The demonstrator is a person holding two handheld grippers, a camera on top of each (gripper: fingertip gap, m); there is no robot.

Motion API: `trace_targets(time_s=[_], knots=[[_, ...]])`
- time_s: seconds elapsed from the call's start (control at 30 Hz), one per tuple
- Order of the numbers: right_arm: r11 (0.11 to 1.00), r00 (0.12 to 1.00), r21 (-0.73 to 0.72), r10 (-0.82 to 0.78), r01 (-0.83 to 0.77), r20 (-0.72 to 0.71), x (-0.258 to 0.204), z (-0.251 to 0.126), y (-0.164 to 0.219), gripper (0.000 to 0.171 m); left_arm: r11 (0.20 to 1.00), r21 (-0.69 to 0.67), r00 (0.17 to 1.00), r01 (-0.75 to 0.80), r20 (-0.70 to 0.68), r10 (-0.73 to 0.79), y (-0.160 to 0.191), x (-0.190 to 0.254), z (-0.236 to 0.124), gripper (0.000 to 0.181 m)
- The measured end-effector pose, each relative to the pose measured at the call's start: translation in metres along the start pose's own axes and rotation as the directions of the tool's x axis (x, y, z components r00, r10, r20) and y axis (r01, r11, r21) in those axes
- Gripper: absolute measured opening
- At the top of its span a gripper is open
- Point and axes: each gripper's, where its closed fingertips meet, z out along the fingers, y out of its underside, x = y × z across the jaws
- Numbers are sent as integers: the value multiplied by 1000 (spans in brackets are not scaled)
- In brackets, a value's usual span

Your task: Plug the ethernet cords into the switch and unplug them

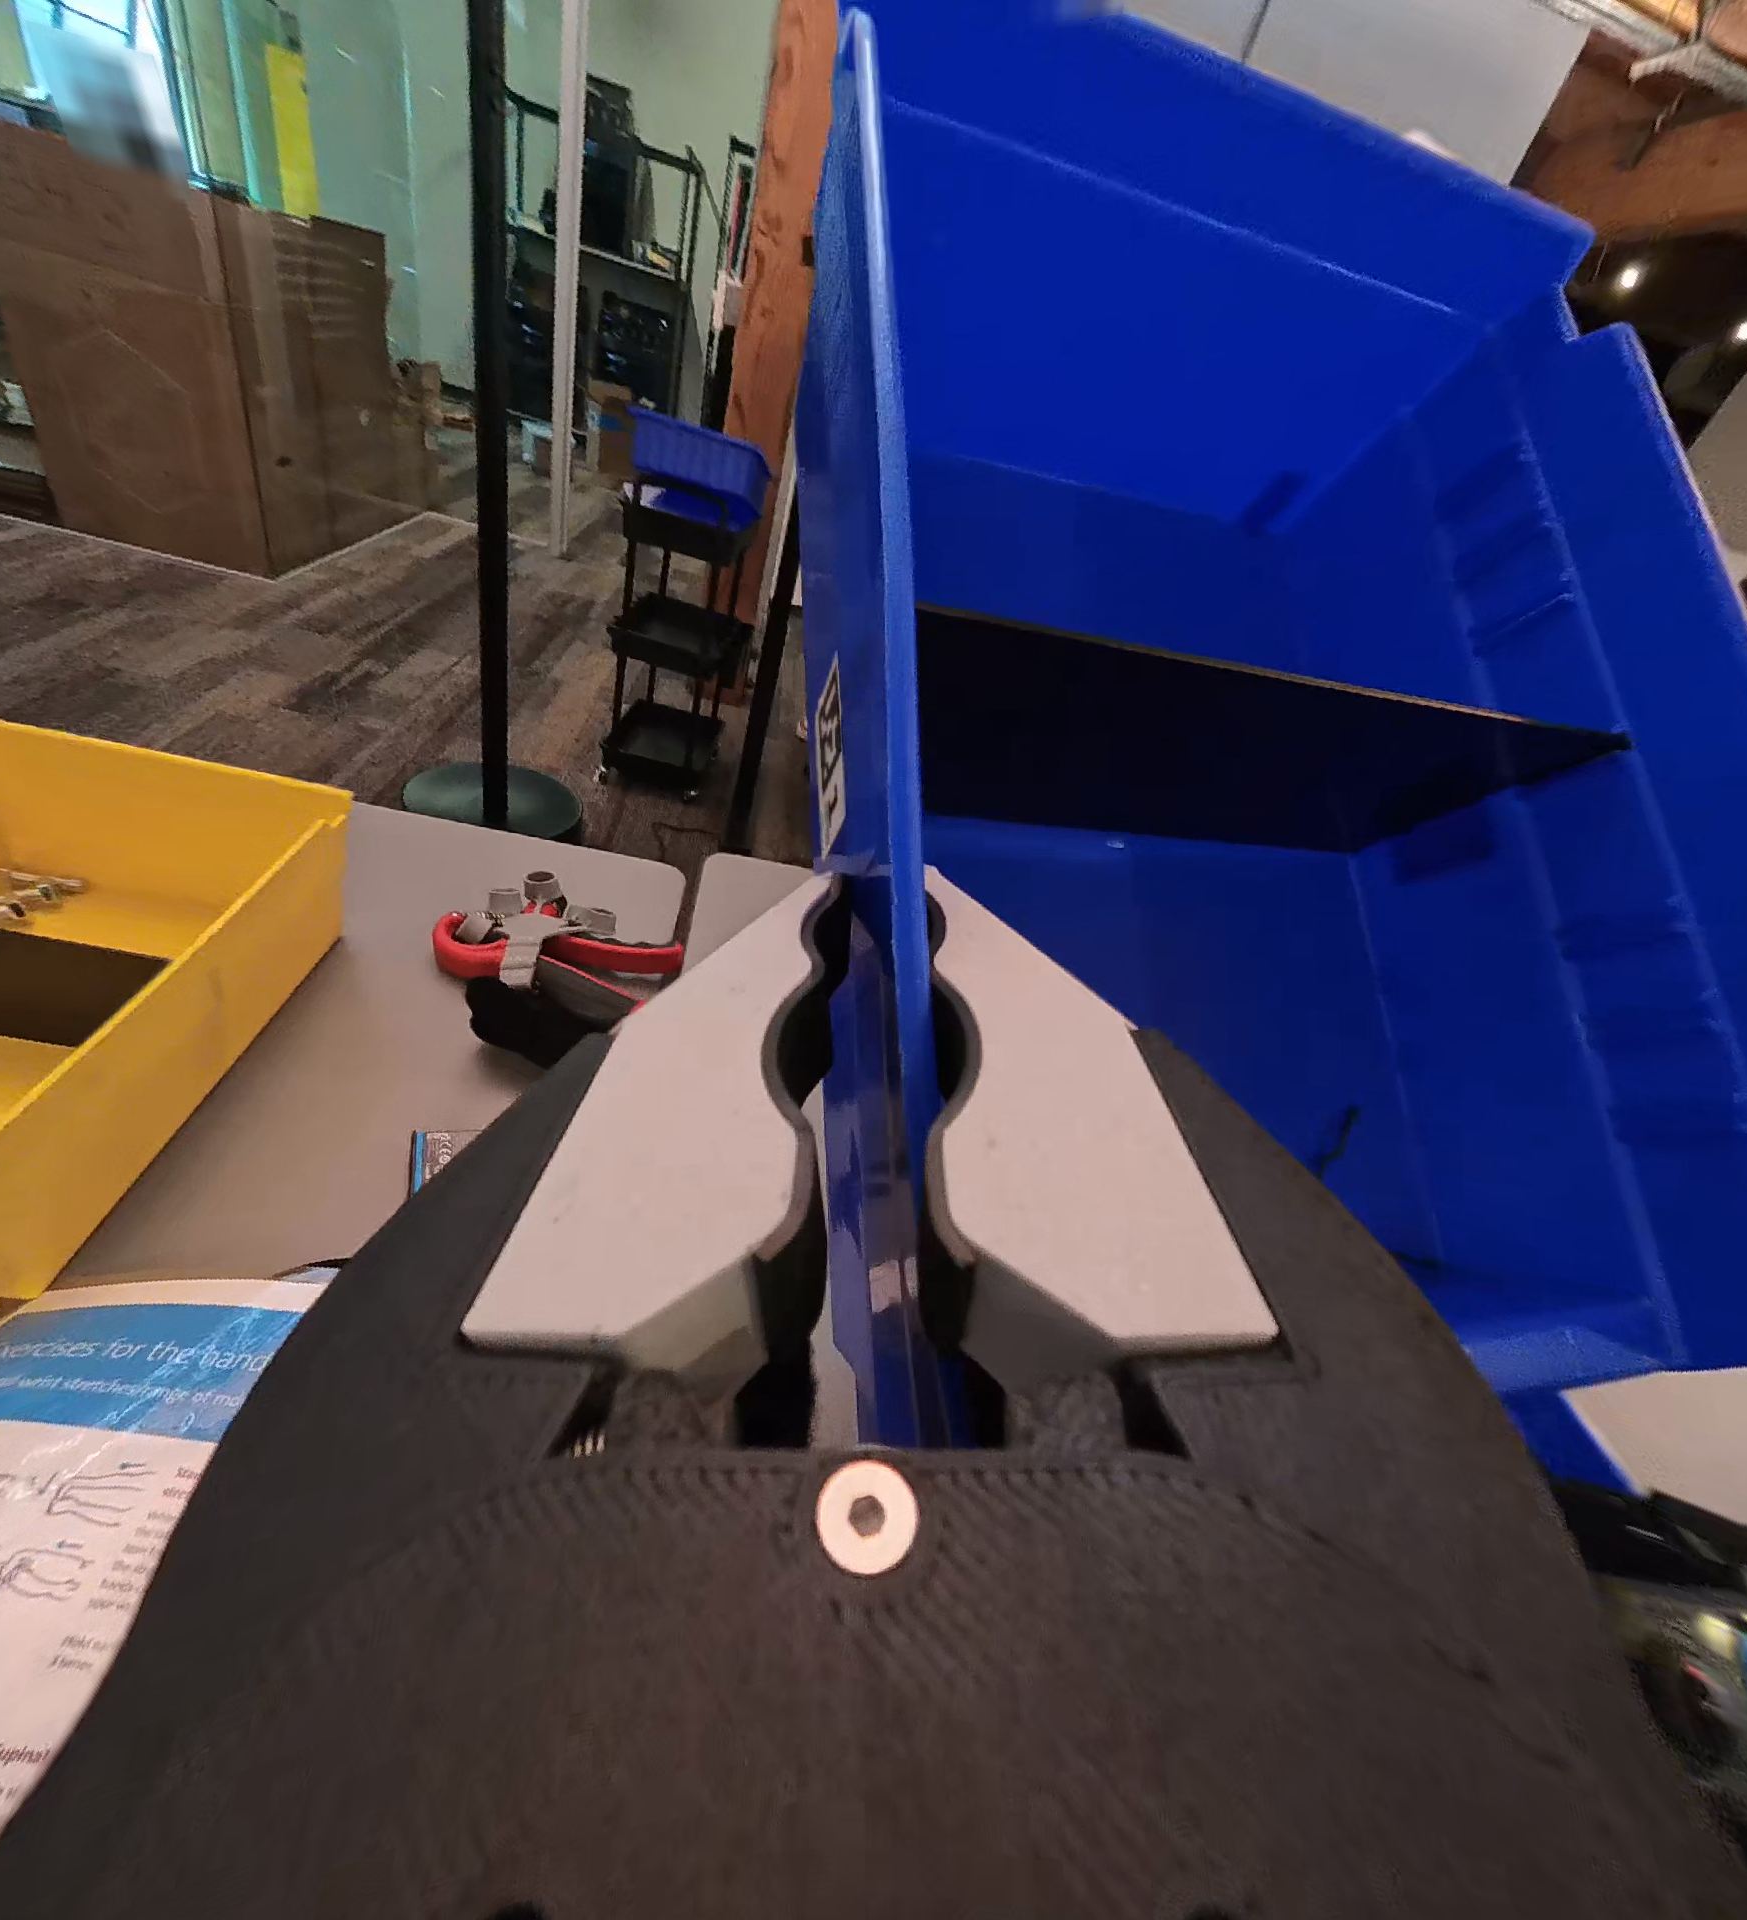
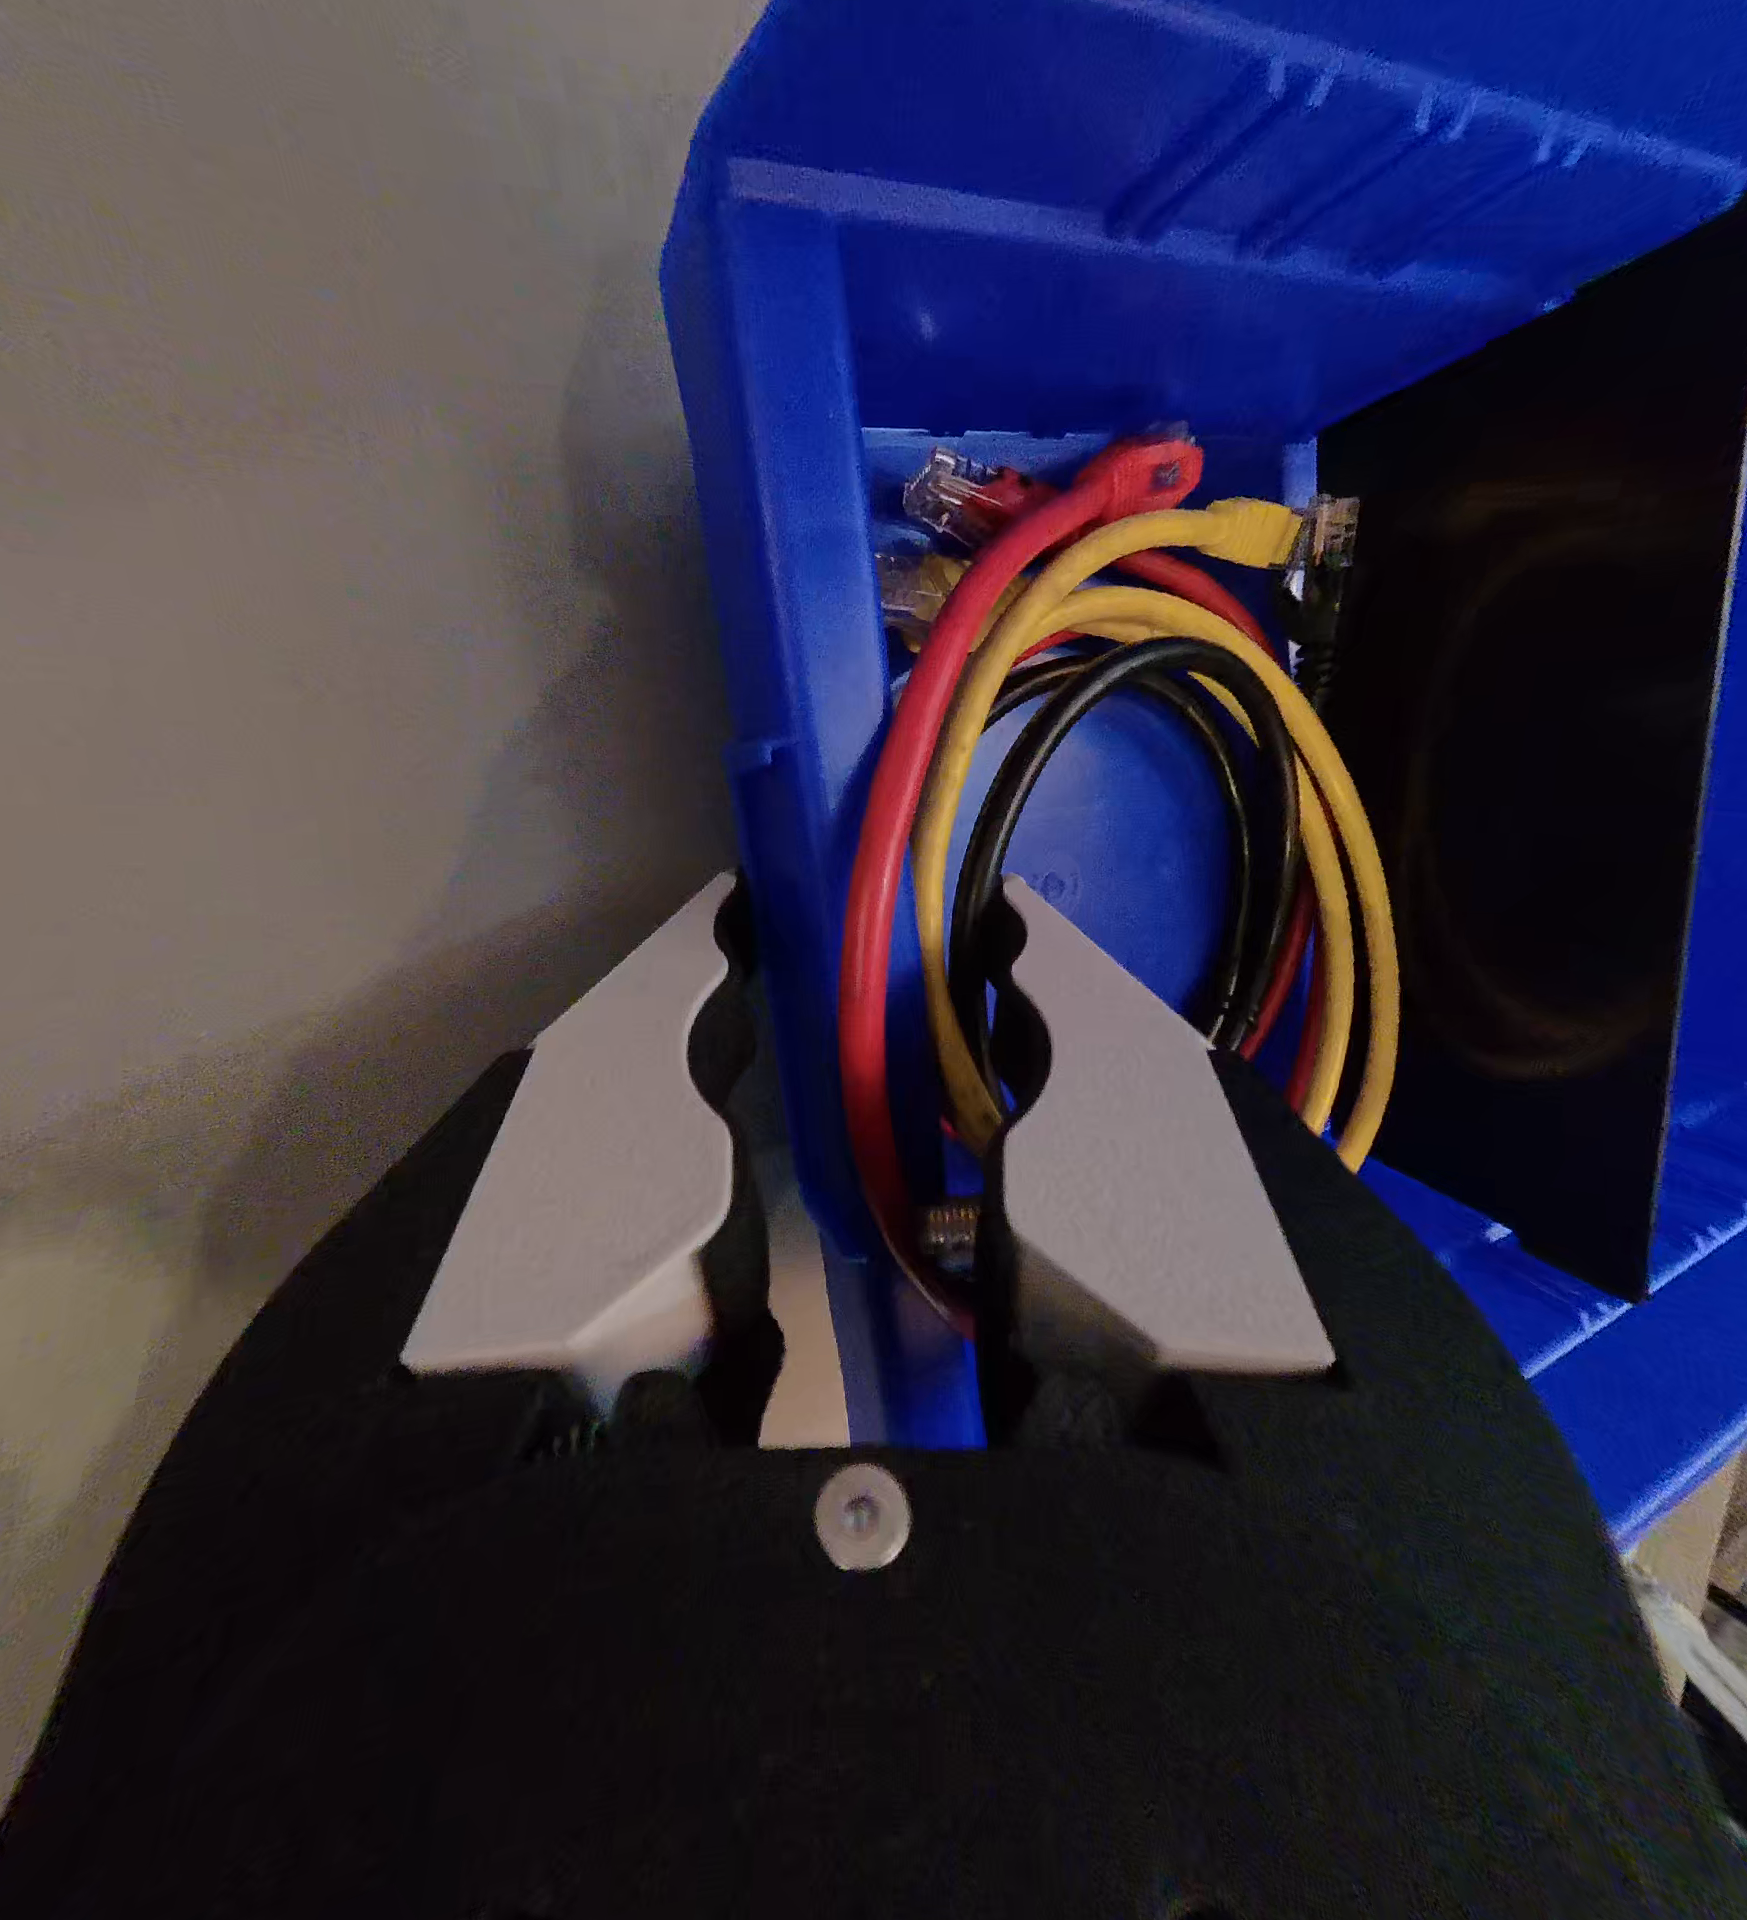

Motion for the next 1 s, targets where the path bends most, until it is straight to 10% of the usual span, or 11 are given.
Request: trace_targets(time_s=[0.27, 0.33, 0.57, 1.0], knots=[[999, 998, 5, 36, -36, -52, 39, 43, -65, 43, 999, 48, 1000, 9, 28, -10, -17, -12, -22, 6], [998, 996, 53, 30, -26, -80, 44, 42, -78, 69, 999, 52, 1000, 6, 23, -7, -19, -10, -23, 6], [965, 997, 257, 63, -51, -38, 25, -41, -70, 86, 998, 68, 999, -7, -44, 10, -27, 20, -20, 6], [565, 795, 736, 604, -372, -61, 65, -294, 179, 98, 950, -76, 877, -303, -412, 247, 62, 293, 45, 7]])
